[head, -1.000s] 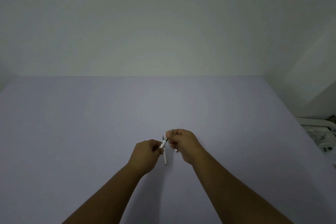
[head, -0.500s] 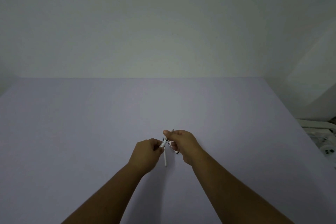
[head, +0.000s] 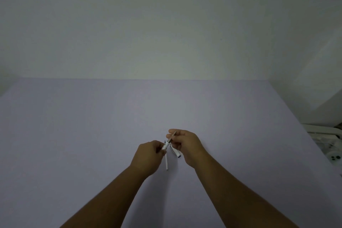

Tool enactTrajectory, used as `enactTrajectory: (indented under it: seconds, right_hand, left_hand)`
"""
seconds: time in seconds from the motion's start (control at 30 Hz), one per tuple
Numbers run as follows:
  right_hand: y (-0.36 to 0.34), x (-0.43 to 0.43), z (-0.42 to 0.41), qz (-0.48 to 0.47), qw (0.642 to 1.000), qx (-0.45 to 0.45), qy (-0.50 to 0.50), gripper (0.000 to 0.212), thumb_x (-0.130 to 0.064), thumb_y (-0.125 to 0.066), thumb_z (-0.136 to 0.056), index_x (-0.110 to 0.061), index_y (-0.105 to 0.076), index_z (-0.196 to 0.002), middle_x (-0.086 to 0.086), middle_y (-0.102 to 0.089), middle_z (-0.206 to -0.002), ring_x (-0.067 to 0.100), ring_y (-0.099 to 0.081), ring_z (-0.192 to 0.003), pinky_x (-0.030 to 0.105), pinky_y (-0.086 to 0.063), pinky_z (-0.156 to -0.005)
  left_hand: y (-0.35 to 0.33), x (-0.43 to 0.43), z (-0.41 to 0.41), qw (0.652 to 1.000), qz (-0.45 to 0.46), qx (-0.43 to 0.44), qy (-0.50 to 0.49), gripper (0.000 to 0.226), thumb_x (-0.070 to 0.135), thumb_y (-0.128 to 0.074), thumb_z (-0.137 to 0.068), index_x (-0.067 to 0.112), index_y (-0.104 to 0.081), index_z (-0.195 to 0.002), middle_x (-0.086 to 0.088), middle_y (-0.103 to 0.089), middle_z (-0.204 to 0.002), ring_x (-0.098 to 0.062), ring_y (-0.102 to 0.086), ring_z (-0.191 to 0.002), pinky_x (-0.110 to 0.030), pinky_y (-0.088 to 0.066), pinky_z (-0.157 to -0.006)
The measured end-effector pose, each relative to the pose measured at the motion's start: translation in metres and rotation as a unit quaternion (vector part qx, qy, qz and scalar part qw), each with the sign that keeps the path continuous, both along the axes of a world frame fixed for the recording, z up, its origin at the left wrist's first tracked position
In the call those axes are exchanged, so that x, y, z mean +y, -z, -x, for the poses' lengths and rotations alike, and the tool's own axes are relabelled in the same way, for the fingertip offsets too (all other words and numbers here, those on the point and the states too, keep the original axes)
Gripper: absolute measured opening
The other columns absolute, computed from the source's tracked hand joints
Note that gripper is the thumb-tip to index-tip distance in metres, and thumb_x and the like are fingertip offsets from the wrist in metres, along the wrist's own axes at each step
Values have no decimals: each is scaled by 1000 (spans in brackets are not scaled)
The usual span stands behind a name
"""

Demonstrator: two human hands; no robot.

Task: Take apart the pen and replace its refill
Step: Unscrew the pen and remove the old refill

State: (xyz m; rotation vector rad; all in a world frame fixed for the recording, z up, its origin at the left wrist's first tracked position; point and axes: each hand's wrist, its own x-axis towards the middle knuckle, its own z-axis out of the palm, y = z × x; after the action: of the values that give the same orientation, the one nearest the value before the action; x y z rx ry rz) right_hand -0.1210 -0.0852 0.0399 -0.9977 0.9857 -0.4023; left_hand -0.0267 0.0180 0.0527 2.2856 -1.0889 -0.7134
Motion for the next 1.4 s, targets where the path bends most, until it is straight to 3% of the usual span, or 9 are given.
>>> enactTrajectory:
  seconds: [0.1, 0.3, 0.43, 0.6, 0.87, 0.97, 1.13, 1.27, 1.4]
  right_hand:
    - [1, 2, 1, 38, 997, 67, -15, 18, -20, -67, -84, -7, -68, -95, 2, -63, -77, 12, -51, -67, 24, -47, -68]
    - [0, 2, 3, 15, 1000, 9, -10, 23, -3, -58, -87, -11, -63, -108, 6, -66, -97, 17, -59, -90, 24, -46, -77]
    - [0, 5, 4, 48, 996, 74, -12, 24, -20, -68, -83, -14, -63, -106, 4, -62, -95, 11, -54, -73, 23, -46, -68]
    - [1, 1, 5, 33, 999, 26, -13, 33, -3, -54, -88, -19, -57, -117, 2, -68, -100, 17, -60, -96, 29, -46, -87]
    - [-1, -2, 5, 68, 997, 29, 30, 27, -8, -62, -86, -24, -57, -107, 1, -67, -99, 7, -60, -83, 24, -48, -76]
    - [-4, -8, 7, 72, 997, 6, 21, 31, -5, -54, -90, -25, -53, -114, -7, -70, -91, 6, -62, -88, 27, -46, -82]
    - [0, -11, 7, 84, 996, 1, 13, 36, -7, -57, -90, -24, -51, -121, -9, -71, -93, 5, -62, -95, 28, -43, -88]
    - [1, -19, 3, 74, 996, -20, 48, 36, -10, -61, -88, -22, -50, -120, -8, -70, -95, 4, -61, -93, 23, -44, -78]
    - [7, -39, -2, 26, 989, -28, 146, 34, -13, -69, -83, -21, -54, -112, -1, -67, -101, 11, -62, -89, 24, -47, -78]
  left_hand:
    - [-1, 0, 2, 1000, -3, -1, 5, 26, 22, -54, -94, 12, -65, -114, -6, -70, -101, -12, -53, -78, -11, -33, -55]
    - [-1, -1, 6, 1000, -14, -3, 2, 26, 23, -53, -94, 11, -65, -114, -7, -70, -105, -12, -53, -78, -17, -36, -61]
    - [-1, 0, 8, 1000, -16, 1, 7, 26, 22, -53, -94, 10, -65, -114, -8, -71, -105, -13, -54, -79, -20, -38, -69]
    - [-4, -2, 9, 1000, -14, 0, 4, 25, 21, -53, -94, 10, -65, -112, -8, -70, -100, -14, -54, -78, -17, -36, -57]
    - [-8, -6, 12, 1000, -20, 18, 13, 26, 21, -52, -95, 11, -64, -116, -7, -70, -109, -11, -52, -81, -17, -36, -67]
    - [-8, -6, 11, 999, -18, 46, 11, 28, 20, -53, -94, 15, -60, -121, -7, -70, -106, -13, -55, -80, -13, -37, -58]
    - [-6, -8, 11, 992, -9, 127, -4, 31, 16, -55, -92, 24, -56, -122, -6, -67, -91, -19, -59, -77, -27, -48, -72]
    - [1, -8, 6, 986, -6, 166, -22, 28, 12, -57, -89, 27, -60, -112, -7, -65, -79, -19, -58, -70, -33, -53, -71]
    - [11, -7, 1, 981, -11, 190, -36, 26, 10, -56, -88, 27, -62, -107, -6, -63, -71, -19, -56, -62, -24, -52, -54]
